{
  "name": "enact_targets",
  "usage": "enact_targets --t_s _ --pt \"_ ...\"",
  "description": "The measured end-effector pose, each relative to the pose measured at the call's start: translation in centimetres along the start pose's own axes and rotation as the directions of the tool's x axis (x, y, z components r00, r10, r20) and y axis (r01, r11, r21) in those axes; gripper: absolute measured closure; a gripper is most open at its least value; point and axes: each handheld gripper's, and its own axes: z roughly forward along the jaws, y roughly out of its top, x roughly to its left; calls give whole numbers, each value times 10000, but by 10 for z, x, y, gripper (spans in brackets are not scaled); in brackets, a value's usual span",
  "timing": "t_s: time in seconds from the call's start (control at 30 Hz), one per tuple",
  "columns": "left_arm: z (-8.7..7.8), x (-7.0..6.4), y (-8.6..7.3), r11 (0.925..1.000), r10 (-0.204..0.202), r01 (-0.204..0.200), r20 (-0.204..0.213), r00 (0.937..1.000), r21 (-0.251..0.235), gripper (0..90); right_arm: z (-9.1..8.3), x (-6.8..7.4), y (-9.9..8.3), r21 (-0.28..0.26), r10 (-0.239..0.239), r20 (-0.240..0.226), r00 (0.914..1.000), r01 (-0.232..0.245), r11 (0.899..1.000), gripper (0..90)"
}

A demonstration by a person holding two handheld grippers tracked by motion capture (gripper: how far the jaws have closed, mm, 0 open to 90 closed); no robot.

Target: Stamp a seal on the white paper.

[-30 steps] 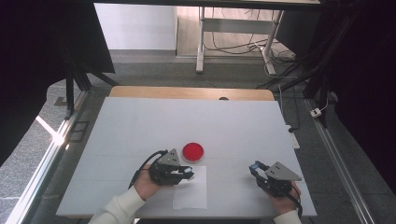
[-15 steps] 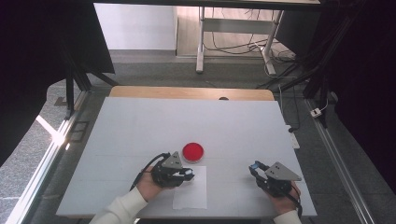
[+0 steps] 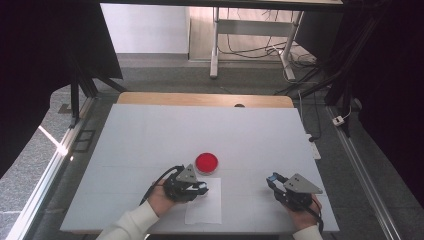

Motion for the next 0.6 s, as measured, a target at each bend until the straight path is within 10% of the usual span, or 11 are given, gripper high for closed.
enact_targets --t_s 0.6 --pt "5 0 1 9993 163 -157 -185 9997 351 753 1 1 0 90 -52 45 10000 51 9999 645"
